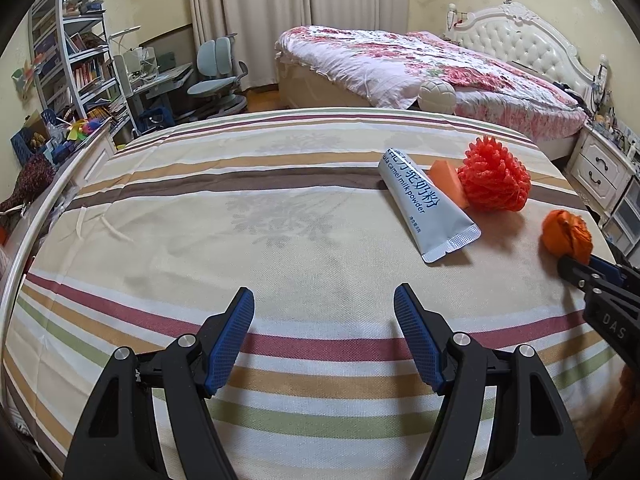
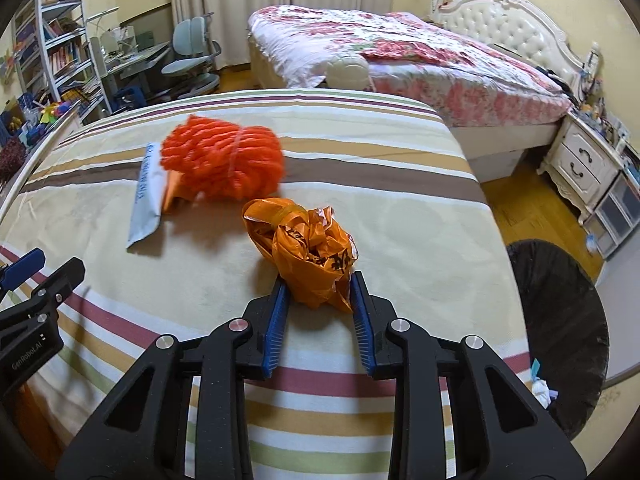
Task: Collect trash
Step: 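Close the right tool on the orange plastic bag and lift it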
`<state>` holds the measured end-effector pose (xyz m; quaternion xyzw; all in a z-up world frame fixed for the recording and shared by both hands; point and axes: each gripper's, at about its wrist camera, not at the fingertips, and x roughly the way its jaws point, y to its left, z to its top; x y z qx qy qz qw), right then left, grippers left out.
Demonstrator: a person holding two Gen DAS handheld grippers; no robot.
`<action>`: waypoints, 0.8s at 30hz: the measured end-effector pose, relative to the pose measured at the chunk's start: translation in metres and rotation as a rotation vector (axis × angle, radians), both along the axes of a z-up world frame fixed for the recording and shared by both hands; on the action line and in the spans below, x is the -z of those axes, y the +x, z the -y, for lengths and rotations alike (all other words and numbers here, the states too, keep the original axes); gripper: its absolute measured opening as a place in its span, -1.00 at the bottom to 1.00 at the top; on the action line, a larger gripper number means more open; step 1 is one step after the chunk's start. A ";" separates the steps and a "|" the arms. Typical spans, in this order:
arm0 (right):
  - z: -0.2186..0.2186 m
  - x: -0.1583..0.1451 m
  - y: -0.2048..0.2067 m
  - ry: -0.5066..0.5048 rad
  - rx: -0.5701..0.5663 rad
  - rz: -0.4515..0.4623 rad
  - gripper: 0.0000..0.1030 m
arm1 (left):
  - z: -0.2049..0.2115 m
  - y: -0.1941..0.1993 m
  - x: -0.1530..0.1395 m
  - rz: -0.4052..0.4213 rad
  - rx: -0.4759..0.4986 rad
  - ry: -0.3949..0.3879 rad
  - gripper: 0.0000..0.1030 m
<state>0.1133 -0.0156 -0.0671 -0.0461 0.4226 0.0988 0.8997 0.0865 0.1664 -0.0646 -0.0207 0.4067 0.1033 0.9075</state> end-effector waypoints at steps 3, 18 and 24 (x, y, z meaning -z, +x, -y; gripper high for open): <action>0.008 0.000 0.001 0.026 0.010 -0.008 -0.12 | -0.001 -0.001 0.000 0.001 -0.003 -0.004 0.37; -0.001 -0.005 0.014 0.053 0.006 0.022 0.31 | 0.001 -0.001 0.000 0.004 0.005 -0.001 0.37; -0.001 -0.003 0.017 0.022 0.003 0.022 0.07 | 0.017 0.006 -0.003 0.011 0.043 0.002 0.37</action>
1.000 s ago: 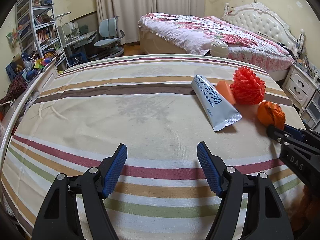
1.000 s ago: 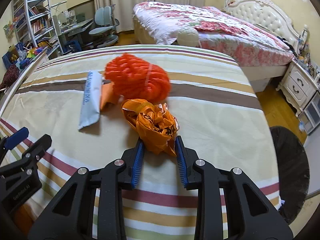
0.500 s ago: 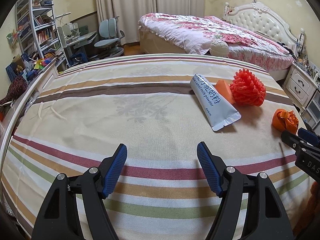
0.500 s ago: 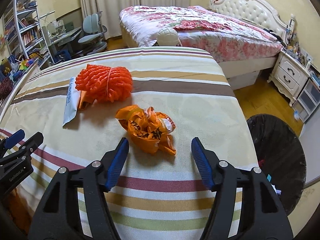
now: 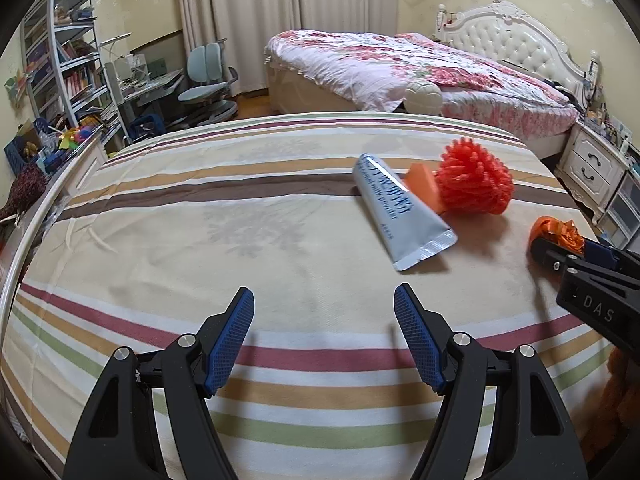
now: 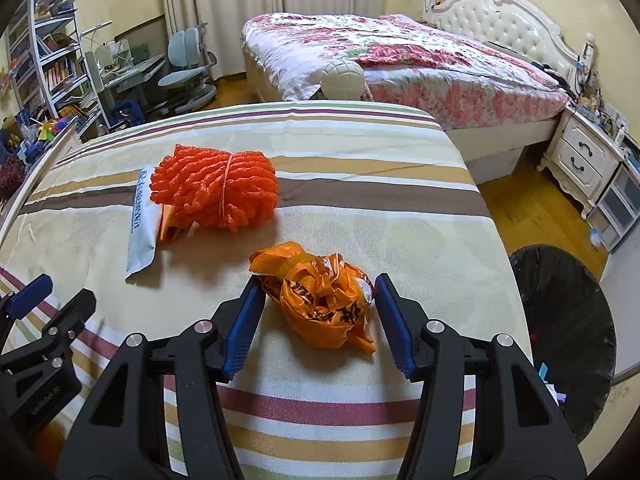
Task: Collect trash
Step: 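Close the right tool on the orange plastic bag and lift it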
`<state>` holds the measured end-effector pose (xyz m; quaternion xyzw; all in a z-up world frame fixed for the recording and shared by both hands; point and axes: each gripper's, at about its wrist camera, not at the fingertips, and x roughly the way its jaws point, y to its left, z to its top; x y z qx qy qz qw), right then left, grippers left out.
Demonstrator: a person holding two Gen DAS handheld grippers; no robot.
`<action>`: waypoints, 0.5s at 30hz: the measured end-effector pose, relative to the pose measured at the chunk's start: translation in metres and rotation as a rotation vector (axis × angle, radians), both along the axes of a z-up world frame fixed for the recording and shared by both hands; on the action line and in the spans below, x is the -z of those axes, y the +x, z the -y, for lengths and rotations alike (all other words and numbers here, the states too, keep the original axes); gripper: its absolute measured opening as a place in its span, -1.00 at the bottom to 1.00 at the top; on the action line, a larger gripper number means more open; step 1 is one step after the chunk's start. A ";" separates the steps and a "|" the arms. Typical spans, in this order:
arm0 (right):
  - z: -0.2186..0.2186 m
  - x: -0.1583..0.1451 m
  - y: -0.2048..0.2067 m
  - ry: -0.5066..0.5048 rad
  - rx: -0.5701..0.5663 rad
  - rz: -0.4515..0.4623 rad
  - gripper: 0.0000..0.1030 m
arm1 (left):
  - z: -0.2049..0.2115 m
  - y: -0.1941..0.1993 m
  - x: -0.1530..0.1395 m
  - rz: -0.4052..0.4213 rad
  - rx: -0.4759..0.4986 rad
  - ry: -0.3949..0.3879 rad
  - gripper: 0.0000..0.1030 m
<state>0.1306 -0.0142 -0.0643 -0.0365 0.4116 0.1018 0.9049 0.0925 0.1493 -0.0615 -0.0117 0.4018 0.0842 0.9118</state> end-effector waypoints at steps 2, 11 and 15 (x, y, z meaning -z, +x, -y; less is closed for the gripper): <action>0.003 0.000 -0.001 -0.014 0.007 0.006 0.06 | 0.008 0.003 -0.001 0.003 0.015 0.005 0.37; 0.015 0.003 0.002 0.024 0.011 -0.012 0.07 | 0.045 0.028 -0.001 0.001 0.064 0.036 0.37; 0.017 0.005 0.005 0.047 0.011 -0.030 0.07 | 0.047 0.044 0.000 -0.013 0.041 0.040 0.37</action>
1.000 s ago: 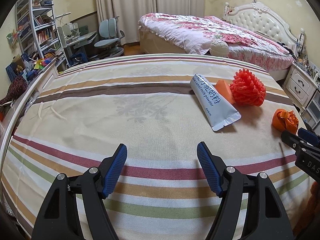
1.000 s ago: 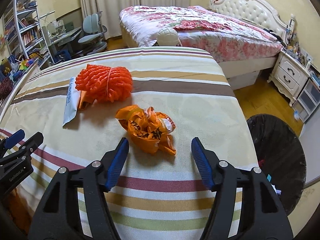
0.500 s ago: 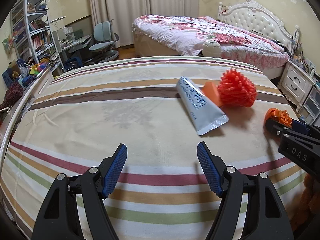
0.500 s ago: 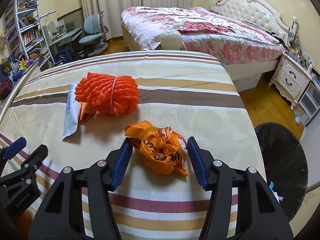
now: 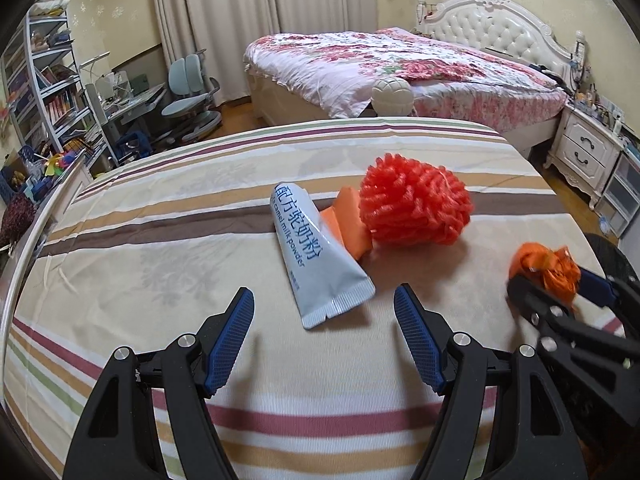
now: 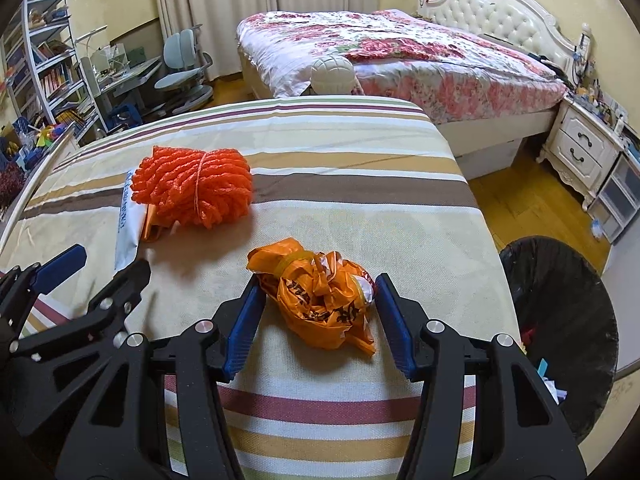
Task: Collect trash
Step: 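Close the right tool on the orange plastic bag and lift it, then lower the left tool onto the white milk-powder tube and close it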
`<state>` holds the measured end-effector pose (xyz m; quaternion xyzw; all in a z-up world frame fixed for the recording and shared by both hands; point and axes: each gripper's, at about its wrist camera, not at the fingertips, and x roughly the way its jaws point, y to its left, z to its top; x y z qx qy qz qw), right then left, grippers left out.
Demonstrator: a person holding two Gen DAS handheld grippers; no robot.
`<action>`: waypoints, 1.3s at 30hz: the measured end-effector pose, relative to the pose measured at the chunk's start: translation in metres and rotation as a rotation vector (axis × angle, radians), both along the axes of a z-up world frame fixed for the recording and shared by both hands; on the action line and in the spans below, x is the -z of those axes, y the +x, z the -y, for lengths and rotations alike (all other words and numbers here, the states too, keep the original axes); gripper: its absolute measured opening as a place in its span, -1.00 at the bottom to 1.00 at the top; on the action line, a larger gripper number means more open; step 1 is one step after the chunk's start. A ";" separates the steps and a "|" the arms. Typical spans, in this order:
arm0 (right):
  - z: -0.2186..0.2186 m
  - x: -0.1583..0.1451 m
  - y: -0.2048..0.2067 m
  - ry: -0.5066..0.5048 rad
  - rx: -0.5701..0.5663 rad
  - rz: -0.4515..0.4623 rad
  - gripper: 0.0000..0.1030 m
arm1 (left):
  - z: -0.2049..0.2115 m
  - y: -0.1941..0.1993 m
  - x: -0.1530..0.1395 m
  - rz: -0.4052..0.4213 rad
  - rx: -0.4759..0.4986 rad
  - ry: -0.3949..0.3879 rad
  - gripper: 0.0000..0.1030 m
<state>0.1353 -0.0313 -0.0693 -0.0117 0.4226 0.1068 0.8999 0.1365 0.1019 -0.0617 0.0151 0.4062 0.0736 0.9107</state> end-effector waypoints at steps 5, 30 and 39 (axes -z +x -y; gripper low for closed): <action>0.000 0.000 -0.001 0.007 -0.005 -0.001 0.07 | -0.019 0.004 0.003 -0.033 -0.046 -0.061 0.37; -0.009 0.003 0.004 -0.038 -0.024 -0.009 0.07 | -0.058 0.022 0.006 -0.047 -0.033 -0.025 0.32; -0.012 0.004 0.004 -0.069 -0.027 -0.006 0.06 | -0.051 0.018 0.009 -0.051 0.062 -0.054 -0.18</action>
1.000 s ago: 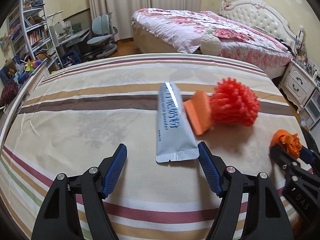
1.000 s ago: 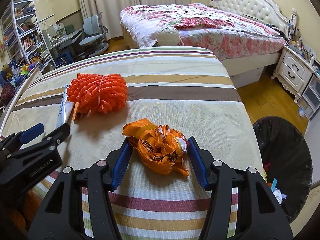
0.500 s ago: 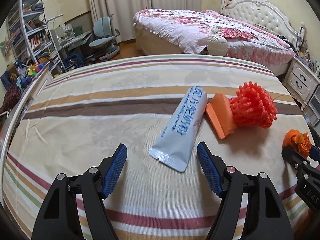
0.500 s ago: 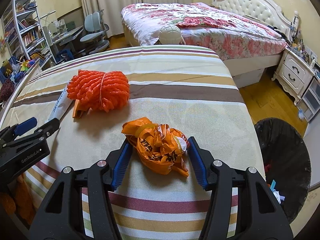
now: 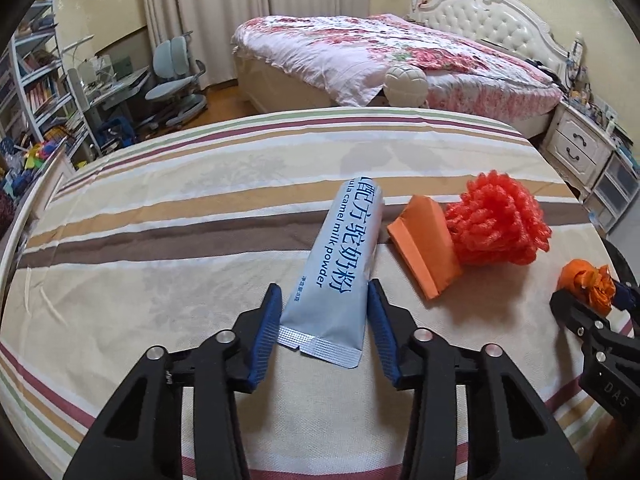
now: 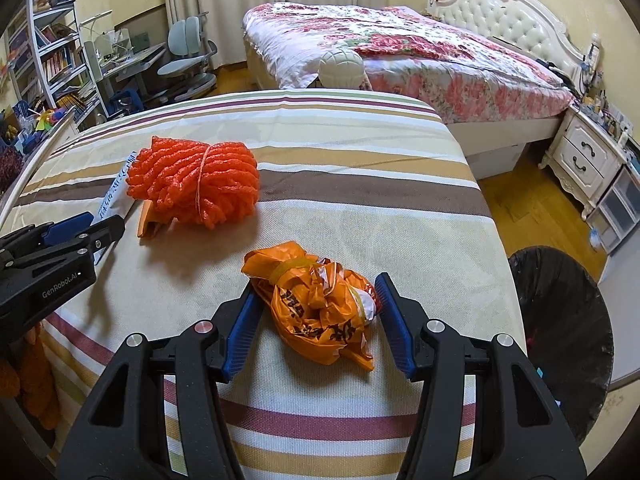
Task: Collect trash
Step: 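Lower the left tool onto the white milk-powder tube and close it, then carry the milk-powder tube and orange bag over the black bin with both tools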
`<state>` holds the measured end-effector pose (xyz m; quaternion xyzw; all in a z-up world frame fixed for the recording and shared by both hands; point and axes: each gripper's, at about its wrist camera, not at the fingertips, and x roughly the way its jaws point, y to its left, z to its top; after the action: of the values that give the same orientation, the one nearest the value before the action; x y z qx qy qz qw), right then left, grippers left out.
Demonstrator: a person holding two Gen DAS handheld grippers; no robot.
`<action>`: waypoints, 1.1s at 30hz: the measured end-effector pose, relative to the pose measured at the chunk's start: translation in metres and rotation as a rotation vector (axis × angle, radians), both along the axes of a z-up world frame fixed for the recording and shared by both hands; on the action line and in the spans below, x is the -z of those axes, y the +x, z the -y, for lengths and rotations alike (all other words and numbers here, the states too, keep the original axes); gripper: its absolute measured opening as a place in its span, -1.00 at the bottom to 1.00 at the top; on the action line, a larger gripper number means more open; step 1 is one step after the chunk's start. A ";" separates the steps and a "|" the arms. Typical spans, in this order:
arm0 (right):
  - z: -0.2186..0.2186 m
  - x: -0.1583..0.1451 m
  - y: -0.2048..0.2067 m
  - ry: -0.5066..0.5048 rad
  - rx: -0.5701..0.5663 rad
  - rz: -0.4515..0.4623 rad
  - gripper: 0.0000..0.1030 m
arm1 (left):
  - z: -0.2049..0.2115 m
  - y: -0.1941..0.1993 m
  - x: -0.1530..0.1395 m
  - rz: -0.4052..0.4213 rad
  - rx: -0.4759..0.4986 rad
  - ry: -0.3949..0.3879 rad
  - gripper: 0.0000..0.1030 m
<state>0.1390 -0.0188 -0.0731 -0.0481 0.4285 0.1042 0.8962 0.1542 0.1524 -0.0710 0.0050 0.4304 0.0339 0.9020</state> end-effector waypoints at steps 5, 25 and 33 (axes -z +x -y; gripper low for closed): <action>-0.002 -0.001 -0.004 -0.009 -0.001 0.005 0.04 | -0.002 -0.004 -0.002 0.010 0.004 -0.021 -0.22; 0.008 -0.007 -0.049 -0.015 0.010 0.033 0.03 | 0.016 -0.058 -0.013 0.059 0.009 -0.047 -0.24; 0.020 -0.012 -0.068 -0.003 0.026 0.048 0.03 | 0.036 -0.076 -0.017 0.077 0.037 -0.053 -0.23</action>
<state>0.0705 -0.0390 -0.0610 -0.0463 0.4075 0.0907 0.9075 0.0784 0.1169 -0.0536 -0.0119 0.3958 0.0059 0.9182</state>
